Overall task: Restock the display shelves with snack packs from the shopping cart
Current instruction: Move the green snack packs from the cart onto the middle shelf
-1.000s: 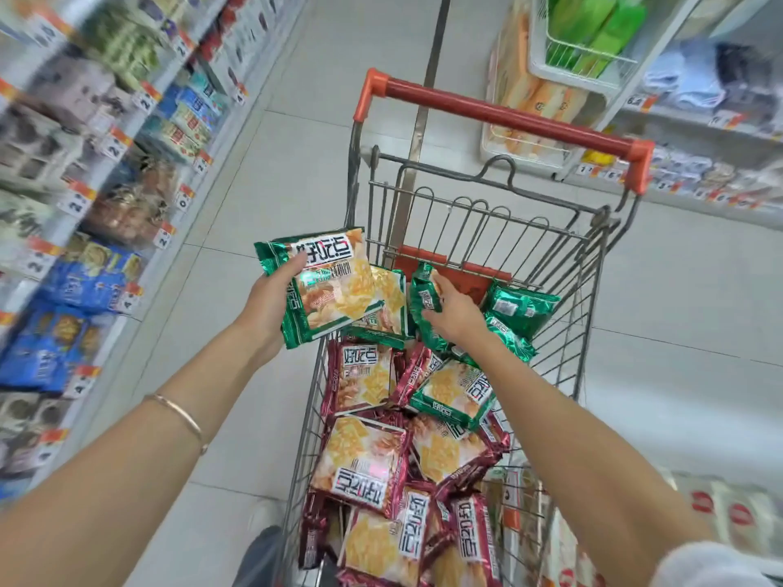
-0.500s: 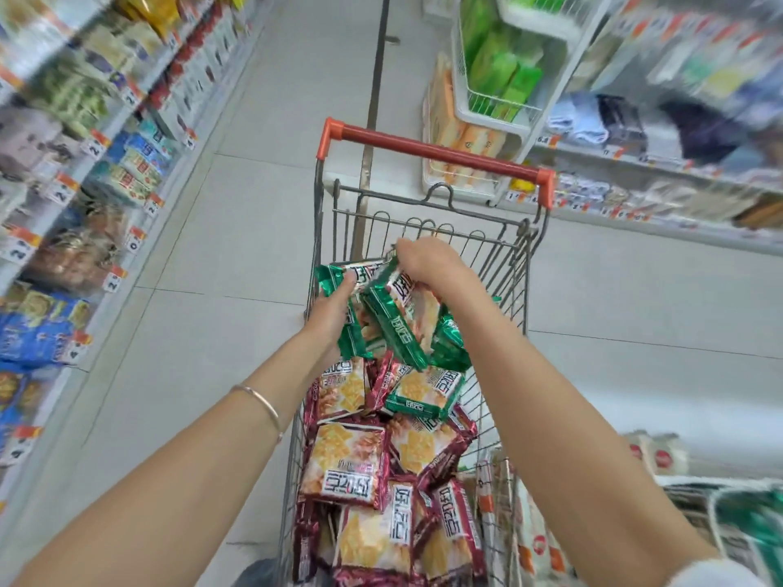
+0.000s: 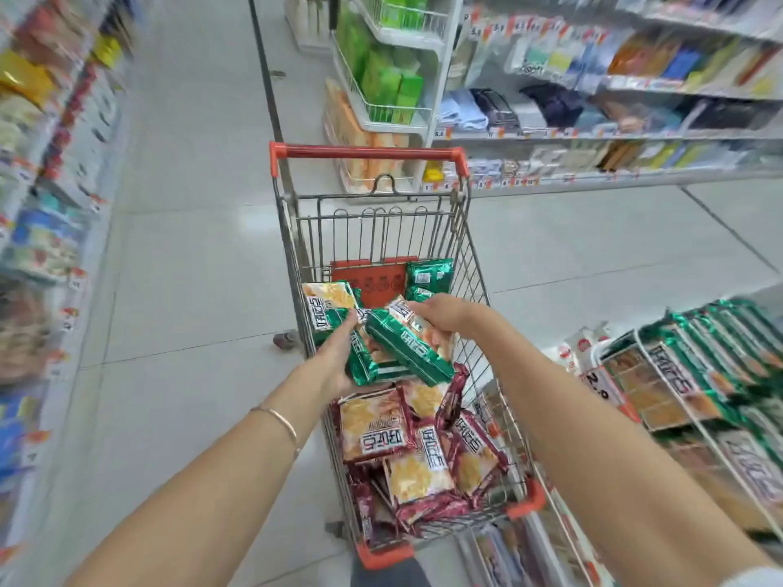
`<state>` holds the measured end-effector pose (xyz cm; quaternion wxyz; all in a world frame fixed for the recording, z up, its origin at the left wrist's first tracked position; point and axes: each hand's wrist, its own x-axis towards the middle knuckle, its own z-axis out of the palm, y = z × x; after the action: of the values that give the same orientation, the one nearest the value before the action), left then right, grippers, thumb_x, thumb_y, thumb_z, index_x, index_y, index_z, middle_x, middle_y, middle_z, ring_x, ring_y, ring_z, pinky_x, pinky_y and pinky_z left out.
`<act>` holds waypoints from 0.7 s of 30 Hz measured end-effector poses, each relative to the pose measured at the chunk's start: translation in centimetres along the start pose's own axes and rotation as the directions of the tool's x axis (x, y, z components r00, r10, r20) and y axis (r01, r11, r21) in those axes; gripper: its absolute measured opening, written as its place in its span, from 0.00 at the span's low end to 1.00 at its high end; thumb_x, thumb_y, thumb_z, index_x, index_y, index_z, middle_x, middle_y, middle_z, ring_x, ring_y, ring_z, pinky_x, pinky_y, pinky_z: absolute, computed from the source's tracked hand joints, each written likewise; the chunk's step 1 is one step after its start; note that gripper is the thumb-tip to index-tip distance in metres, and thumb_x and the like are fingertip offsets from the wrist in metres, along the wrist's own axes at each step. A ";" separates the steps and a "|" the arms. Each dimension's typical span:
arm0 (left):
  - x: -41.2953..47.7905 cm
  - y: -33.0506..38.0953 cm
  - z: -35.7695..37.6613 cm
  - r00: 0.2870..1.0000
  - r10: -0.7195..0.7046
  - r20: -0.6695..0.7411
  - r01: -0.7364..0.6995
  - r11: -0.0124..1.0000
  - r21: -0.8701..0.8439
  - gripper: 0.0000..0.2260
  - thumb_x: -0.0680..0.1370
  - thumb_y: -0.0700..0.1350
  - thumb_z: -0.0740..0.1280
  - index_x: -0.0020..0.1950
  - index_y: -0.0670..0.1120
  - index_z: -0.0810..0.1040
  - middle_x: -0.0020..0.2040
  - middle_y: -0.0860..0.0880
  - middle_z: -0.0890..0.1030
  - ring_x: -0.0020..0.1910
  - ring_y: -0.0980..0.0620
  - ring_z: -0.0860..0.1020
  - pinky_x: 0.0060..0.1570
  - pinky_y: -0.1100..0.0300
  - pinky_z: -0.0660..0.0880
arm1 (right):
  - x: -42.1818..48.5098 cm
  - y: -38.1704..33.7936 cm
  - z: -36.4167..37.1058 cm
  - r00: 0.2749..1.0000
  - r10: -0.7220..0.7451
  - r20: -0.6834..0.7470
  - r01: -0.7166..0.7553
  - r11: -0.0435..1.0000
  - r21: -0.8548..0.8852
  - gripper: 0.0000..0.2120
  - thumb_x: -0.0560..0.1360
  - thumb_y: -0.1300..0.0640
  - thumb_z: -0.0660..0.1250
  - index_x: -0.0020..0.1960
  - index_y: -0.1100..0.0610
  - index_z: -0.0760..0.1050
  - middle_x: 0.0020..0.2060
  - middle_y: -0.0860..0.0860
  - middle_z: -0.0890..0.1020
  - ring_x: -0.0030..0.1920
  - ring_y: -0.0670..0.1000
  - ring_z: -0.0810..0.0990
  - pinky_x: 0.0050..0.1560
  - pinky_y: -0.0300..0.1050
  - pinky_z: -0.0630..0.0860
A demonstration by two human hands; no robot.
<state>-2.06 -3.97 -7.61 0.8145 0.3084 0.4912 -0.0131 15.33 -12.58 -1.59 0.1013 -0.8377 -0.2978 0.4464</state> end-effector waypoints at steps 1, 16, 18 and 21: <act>-0.4 -0.5 0.1 1.000 -0.013 0.018 0.013 1.000 -0.003 0.37 0.73 0.70 0.66 0.72 0.46 0.69 0.61 0.34 0.80 0.53 0.32 0.82 0.55 0.33 0.77 | -0.9 0.4 0.9 0.998 0.011 -0.054 -0.010 1.000 0.009 0.27 0.84 0.41 0.52 0.37 0.59 0.74 0.23 0.49 0.74 0.22 0.47 0.72 0.44 0.47 0.80; -11.0 -9.1 15.8 0.921 -0.102 0.376 -0.112 0.855 0.507 0.53 0.62 0.70 0.75 0.80 0.56 0.53 0.81 0.41 0.53 0.75 0.34 0.62 0.55 0.36 0.78 | -19.2 15.4 4.2 0.866 0.372 -0.335 -0.078 0.760 0.645 0.28 0.86 0.44 0.42 0.73 0.59 0.69 0.63 0.59 0.80 0.66 0.57 0.73 0.75 0.51 0.61; -13.6 -11.9 19.8 0.908 -0.086 0.409 -0.180 0.802 0.569 0.44 0.72 0.65 0.70 0.81 0.52 0.53 0.81 0.41 0.53 0.74 0.34 0.63 0.54 0.40 0.78 | -22.9 19.9 3.8 0.837 0.403 -0.370 -0.025 0.704 0.710 0.29 0.85 0.41 0.42 0.74 0.56 0.68 0.53 0.52 0.82 0.56 0.50 0.76 0.68 0.48 0.69; -15.0 -16.2 25.9 0.879 -0.086 0.470 -0.267 0.726 0.633 0.45 0.71 0.64 0.70 0.81 0.51 0.53 0.81 0.43 0.52 0.75 0.35 0.62 0.45 0.46 0.78 | -29.9 27.3 3.1 0.787 0.513 -0.343 0.015 0.539 0.842 0.35 0.79 0.30 0.49 0.77 0.50 0.63 0.73 0.51 0.69 0.71 0.55 0.71 0.61 0.55 0.76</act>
<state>5.46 -34.66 5.07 0.7369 0.5968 0.2239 -0.2251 11.28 -52.36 5.31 0.4846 -0.8218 0.1123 0.2779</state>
